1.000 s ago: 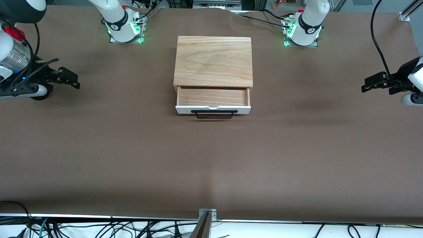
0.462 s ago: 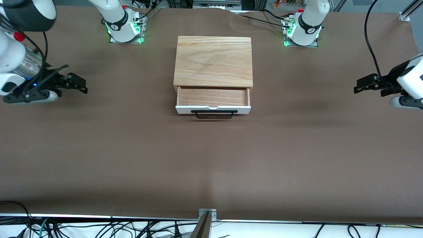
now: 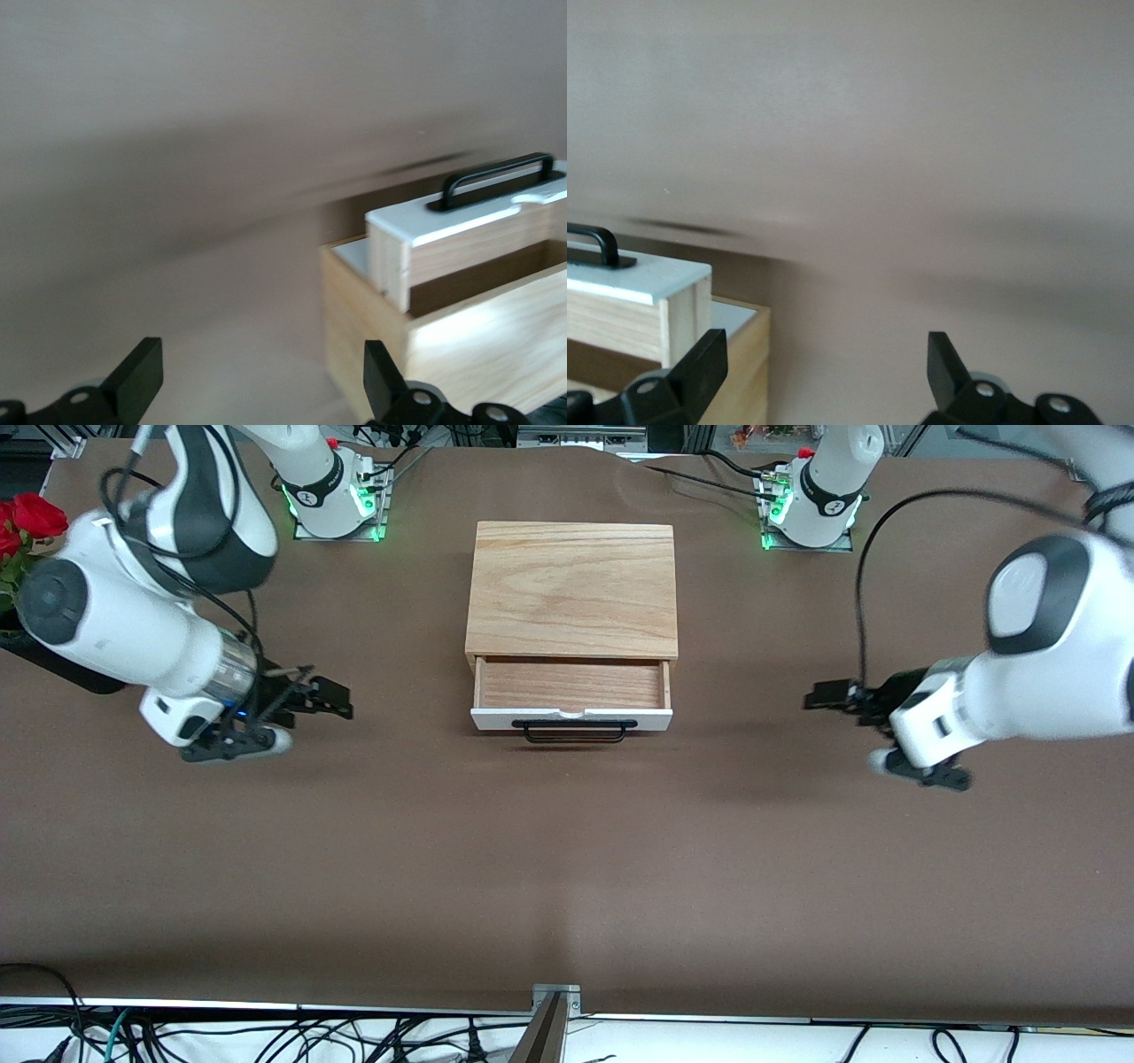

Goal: Close drawer with both arms simultaneously
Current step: 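Move the left gripper and the right gripper toward the drawer front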

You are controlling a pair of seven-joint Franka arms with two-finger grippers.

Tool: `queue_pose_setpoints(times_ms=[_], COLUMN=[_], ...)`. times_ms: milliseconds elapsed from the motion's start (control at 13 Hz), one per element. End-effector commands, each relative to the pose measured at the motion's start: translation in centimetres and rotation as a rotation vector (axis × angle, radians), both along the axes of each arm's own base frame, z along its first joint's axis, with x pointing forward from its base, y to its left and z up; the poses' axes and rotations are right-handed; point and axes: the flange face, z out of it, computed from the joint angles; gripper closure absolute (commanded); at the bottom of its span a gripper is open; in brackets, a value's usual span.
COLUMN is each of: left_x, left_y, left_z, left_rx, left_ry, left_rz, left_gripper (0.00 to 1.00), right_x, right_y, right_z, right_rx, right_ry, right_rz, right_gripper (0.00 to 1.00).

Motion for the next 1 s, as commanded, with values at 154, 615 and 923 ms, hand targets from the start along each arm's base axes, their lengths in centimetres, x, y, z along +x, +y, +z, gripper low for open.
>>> queue_pose_setpoints(times_ms=[154,615,923], left_x=[2.9,2.9,2.6], left_y=[-7.4,-12.9,-15.9], left_z=[-4.9,-9.2,-11.4], left_rx=[-0.039,-0.099,-0.096], left_ry=[-0.058,-0.069,-0.097], left_rz=[-0.018,-0.005,-0.011], left_gripper=[0.00,0.00,0.00], right_x=[3.4,1.7,0.3], right_y=[5.4,14.2,17.5], right_z=[-3.4,-9.2,-11.4], right_rx=[0.178,0.182,0.167], right_ry=[0.042,0.066,0.088], right_rz=[-0.136,-0.192,-0.224], right_gripper=[0.00,0.00,0.00])
